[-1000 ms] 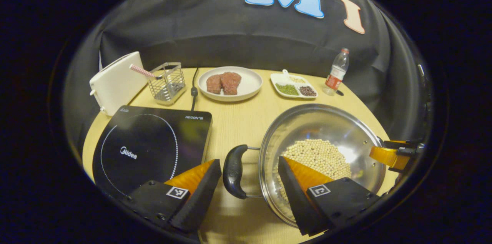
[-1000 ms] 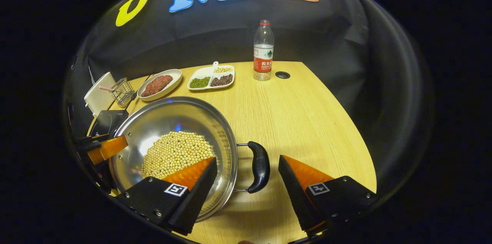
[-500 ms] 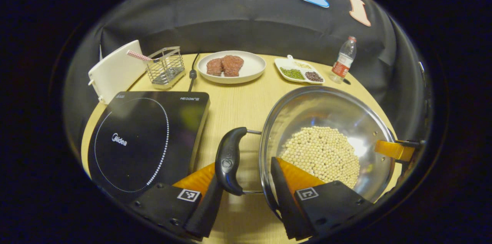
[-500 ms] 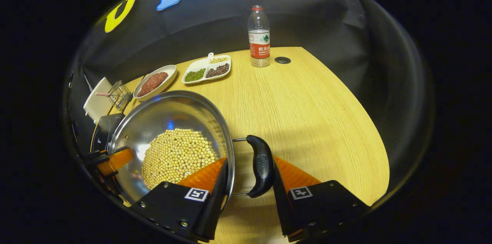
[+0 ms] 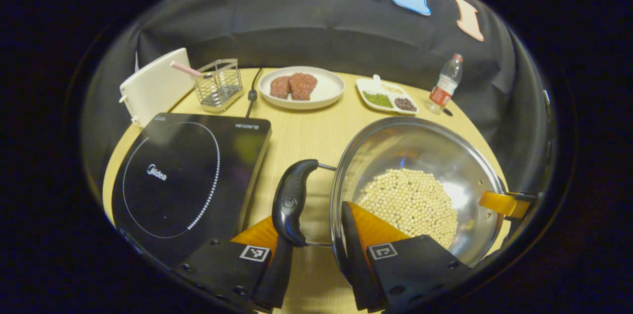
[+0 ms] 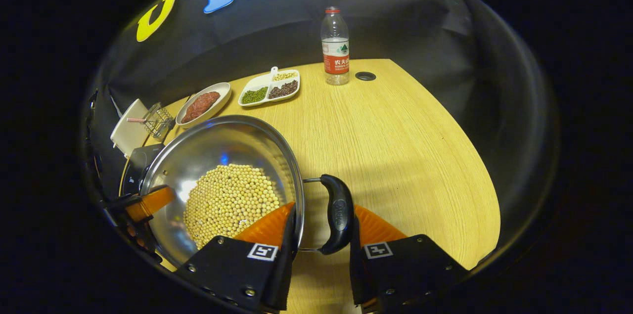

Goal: First push the handle of the pot to place it horizontally, then grasp the pot with both hands and set it on the induction cooktop.

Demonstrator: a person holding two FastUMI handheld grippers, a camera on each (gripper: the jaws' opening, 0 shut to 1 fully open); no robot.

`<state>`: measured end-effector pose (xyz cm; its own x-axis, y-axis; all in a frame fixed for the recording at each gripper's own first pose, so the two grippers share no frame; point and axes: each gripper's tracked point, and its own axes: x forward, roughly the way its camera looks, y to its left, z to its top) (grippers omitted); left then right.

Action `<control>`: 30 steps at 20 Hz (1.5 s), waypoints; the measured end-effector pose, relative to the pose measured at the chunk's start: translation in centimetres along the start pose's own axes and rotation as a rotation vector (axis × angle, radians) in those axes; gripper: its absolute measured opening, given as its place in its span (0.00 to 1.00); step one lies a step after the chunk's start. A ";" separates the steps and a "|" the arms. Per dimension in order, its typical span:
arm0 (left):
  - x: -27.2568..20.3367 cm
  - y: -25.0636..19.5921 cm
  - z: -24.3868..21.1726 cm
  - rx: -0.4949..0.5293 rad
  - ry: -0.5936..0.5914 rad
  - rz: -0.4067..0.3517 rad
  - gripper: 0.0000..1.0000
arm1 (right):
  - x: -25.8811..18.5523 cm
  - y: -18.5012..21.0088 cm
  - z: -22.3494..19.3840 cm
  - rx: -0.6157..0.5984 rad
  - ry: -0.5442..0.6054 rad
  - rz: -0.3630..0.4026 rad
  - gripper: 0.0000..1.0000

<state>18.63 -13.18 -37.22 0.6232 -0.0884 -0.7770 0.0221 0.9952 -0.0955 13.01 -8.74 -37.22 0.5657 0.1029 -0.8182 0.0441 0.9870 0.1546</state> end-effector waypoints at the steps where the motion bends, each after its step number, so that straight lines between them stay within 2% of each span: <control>1: -0.5 0.4 0.3 0.000 -0.018 0.005 0.58 | -0.6 0.1 0.4 0.000 -0.015 0.002 0.49; 3: -1.5 1.1 0.9 -0.004 -0.040 0.012 0.55 | -2.1 0.3 1.2 -0.012 -0.040 0.006 0.49; 6: -2.9 2.1 1.4 -0.018 -0.063 0.031 0.55 | -3.4 1.1 1.9 -0.032 -0.057 0.014 0.48; 7: -3.4 2.5 1.6 -0.020 -0.066 0.041 0.58 | -3.5 1.6 2.0 -0.033 -0.055 0.019 0.48; 8: -3.7 2.6 1.5 -0.025 -0.068 0.047 0.55 | -3.6 1.9 1.9 -0.034 -0.055 0.021 0.49; 9: -4.0 2.7 1.7 -0.026 -0.067 0.050 0.61 | -4.0 2.4 1.8 -0.037 -0.055 0.022 0.49; 10: -4.3 2.9 1.9 -0.028 -0.067 0.053 0.61 | -4.3 2.8 1.7 -0.045 -0.057 0.022 0.49; 11: -4.7 3.2 2.1 -0.027 -0.069 0.056 0.55 | -4.5 3.3 1.7 -0.046 -0.057 0.023 0.48; 13: -5.5 3.8 2.1 -0.022 -0.075 0.062 0.55 | -5.0 4.7 1.6 -0.046 -0.061 0.025 0.49; 15: -6.6 4.4 2.3 -0.016 -0.079 0.058 0.61 | -5.7 6.3 1.5 -0.047 -0.076 0.017 0.48; 20: -7.9 6.3 2.6 0.014 -0.085 0.033 0.55 | -6.8 10.3 1.5 -0.043 -0.104 0.019 0.48; 21: -8.5 5.5 3.0 0.019 -0.082 0.000 0.58 | -7.1 11.6 1.7 -0.042 -0.111 0.035 0.48; 22: -8.5 6.3 2.7 0.047 -0.086 0.024 0.46 | -7.2 12.5 1.7 -0.052 -0.121 0.031 0.48; 23: -8.7 6.8 2.5 0.059 -0.078 0.024 0.46 | -7.1 13.0 1.8 -0.059 -0.122 0.024 0.49; 25: -9.5 7.4 2.0 -0.010 -0.078 -0.008 0.46 | -7.1 14.4 1.6 -0.062 -0.121 0.035 0.49; 30: -10.4 10.6 1.8 -0.015 -0.095 0.041 0.45 | -7.0 18.7 1.2 -0.102 -0.144 0.062 0.48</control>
<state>13.74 -1.66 -29.03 0.6949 -0.0429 -0.7178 -0.0161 0.9970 -0.0751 10.85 8.90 -27.95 0.6773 0.1529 -0.7196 -0.0746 0.9874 0.1395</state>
